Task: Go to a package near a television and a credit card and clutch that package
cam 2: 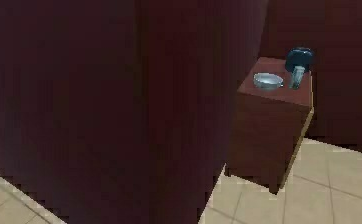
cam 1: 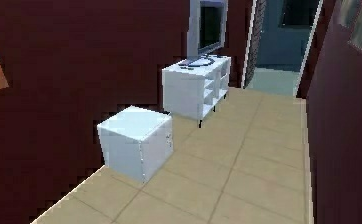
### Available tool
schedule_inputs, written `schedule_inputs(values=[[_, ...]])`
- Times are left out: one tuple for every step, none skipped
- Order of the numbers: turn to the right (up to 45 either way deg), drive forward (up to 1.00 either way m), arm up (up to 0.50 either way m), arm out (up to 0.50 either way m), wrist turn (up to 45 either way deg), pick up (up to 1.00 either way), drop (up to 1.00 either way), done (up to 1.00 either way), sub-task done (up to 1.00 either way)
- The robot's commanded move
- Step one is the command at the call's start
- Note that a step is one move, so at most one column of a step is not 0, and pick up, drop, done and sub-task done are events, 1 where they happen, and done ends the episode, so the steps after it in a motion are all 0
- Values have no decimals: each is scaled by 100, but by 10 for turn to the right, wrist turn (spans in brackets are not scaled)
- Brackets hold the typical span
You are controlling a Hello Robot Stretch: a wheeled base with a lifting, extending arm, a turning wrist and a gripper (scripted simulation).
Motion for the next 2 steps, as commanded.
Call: schedule_inputs(values=[[150, 0, 0, 0, 0, 0, 0, 0, 0], [0, 100, 0, 0, 0, 0, 0, 0, 0]])
